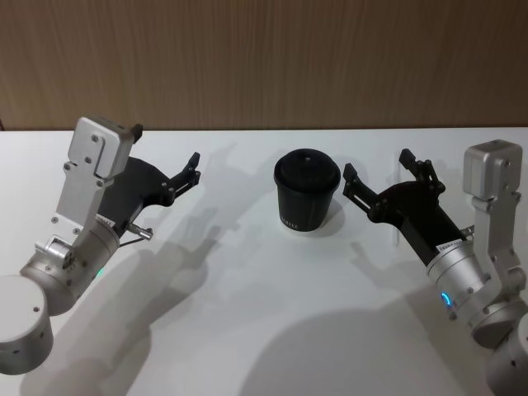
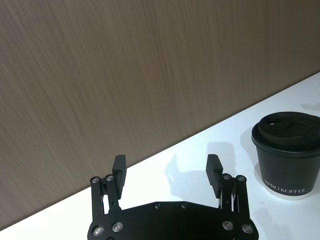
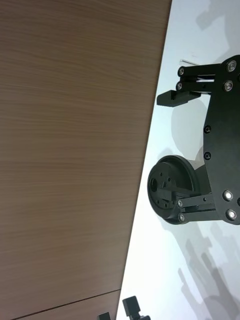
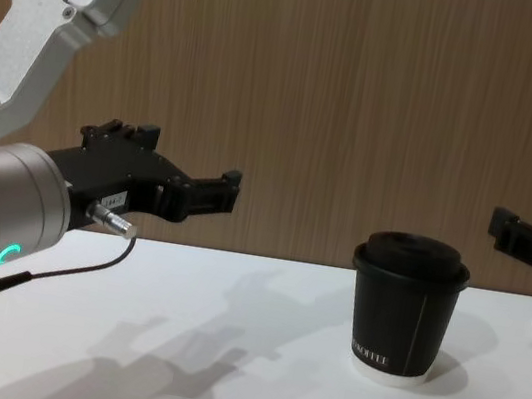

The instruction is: Pick up the straw with one hand, pass it to the other hand, and insert it into the cup.

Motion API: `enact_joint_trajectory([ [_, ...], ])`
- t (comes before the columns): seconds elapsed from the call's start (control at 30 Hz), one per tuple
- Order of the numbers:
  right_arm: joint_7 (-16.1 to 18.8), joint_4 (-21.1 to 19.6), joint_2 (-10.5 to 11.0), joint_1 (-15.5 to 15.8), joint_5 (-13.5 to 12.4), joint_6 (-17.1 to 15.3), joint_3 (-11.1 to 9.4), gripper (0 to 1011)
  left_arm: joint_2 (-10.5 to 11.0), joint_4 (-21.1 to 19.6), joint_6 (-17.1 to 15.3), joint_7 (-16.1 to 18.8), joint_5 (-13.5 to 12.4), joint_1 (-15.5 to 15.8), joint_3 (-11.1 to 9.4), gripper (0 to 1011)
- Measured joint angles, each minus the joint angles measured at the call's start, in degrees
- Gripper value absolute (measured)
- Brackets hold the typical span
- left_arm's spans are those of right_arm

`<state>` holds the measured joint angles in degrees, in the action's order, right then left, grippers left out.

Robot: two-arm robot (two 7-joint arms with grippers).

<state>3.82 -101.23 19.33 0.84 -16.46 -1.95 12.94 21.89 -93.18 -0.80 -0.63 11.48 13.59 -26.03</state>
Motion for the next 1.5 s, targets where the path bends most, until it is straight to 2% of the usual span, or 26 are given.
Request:
enact_joint_trajectory([
  [1.5,0.0,0.0,0.0,0.0,0.0,0.0,0.0,1001,0.0,0.0,0.0,0.0,0.0,0.0,0.0,1000],
])
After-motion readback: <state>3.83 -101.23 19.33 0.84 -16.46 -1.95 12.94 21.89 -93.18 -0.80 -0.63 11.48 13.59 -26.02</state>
